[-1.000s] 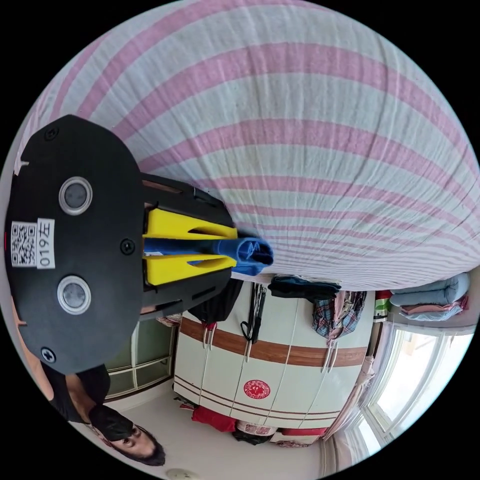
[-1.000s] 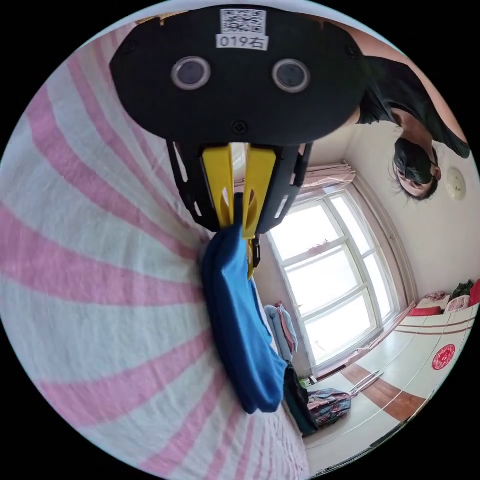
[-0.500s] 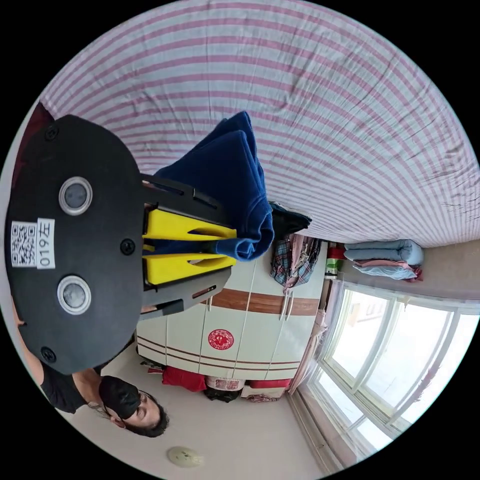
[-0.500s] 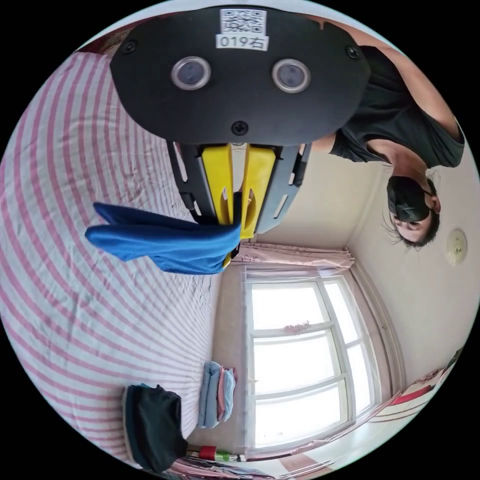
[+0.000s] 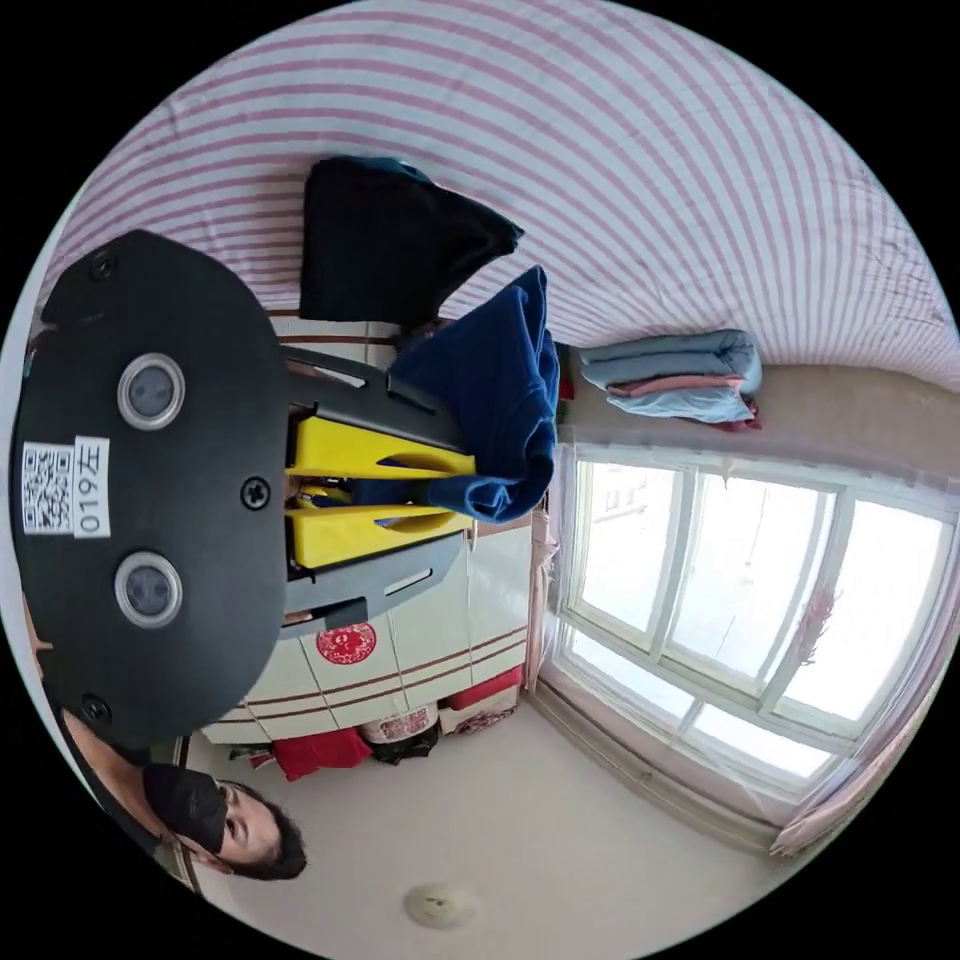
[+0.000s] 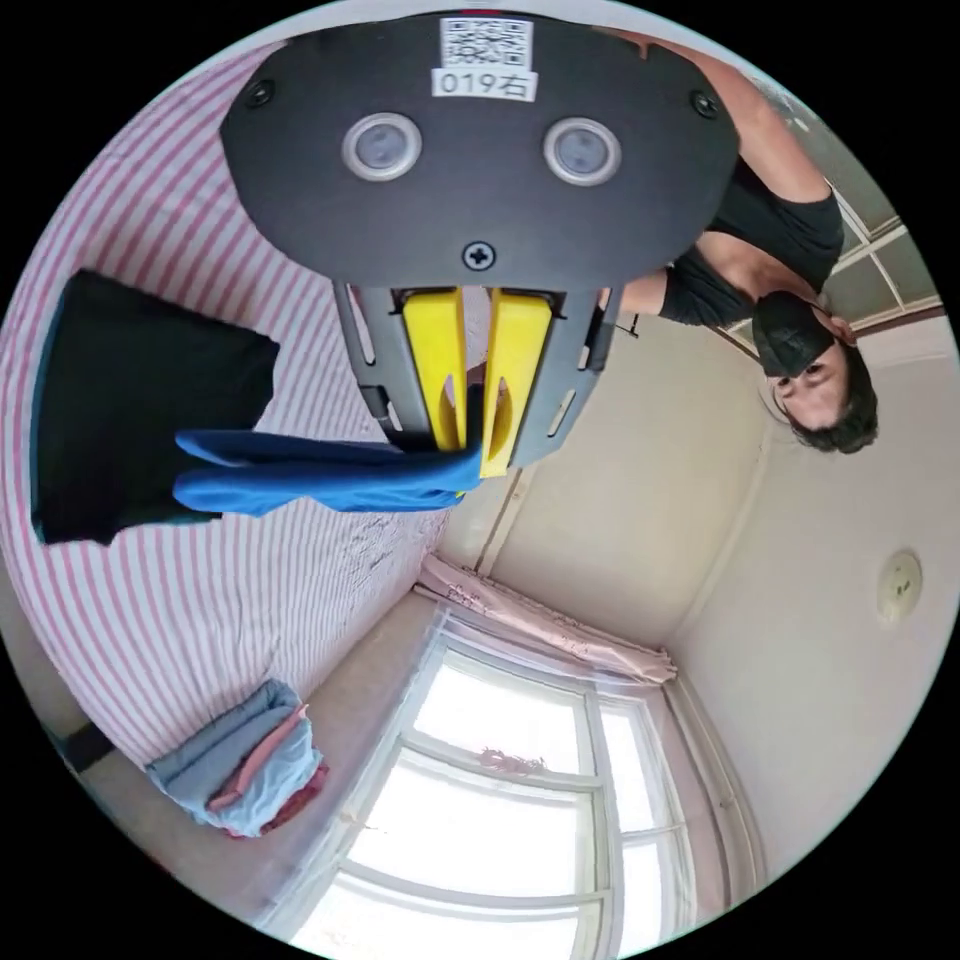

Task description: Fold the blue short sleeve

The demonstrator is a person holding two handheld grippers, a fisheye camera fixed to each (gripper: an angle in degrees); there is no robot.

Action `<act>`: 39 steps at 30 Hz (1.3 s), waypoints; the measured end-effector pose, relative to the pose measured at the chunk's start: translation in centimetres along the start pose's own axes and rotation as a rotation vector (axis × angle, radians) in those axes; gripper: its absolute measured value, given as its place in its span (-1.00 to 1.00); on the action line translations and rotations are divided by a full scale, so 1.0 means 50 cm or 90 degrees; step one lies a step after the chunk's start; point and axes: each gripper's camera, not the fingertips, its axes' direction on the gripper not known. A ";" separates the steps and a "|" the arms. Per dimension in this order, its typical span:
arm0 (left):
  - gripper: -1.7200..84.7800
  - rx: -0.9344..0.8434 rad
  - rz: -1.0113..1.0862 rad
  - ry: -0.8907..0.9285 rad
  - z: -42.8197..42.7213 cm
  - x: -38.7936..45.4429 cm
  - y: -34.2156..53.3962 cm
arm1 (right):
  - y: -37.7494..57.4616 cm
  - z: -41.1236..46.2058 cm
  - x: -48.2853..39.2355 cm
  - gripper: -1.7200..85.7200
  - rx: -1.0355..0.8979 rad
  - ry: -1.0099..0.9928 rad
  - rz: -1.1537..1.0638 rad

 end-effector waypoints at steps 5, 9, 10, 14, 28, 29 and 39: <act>-0.94 0.075 0.022 -0.055 0.146 -0.093 0.067 | -0.198 -0.114 0.155 -0.96 -0.115 0.089 -0.048; -0.94 0.046 -0.107 -0.174 0.169 -0.246 0.156 | -0.174 -0.183 0.449 -0.96 -0.210 0.186 0.144; -0.94 0.038 -0.134 -0.209 0.167 -0.271 0.181 | -0.149 -0.196 0.518 -0.96 -0.232 0.187 0.200; -0.95 0.029 -0.146 -0.240 0.156 -0.271 0.218 | -0.103 -0.228 0.629 -0.95 -0.243 0.153 0.278; -0.92 -0.057 -0.144 -0.342 0.189 -0.056 0.175 | -0.214 -0.280 0.550 -0.78 -0.296 0.277 0.306; -0.91 -0.058 -0.148 -0.339 0.182 -0.034 0.168 | -0.219 -0.284 0.540 -0.76 -0.292 0.276 0.305; -0.94 -0.186 0.094 -0.588 0.089 0.401 0.124 | -0.214 -0.250 0.044 -0.96 -0.217 0.660 0.113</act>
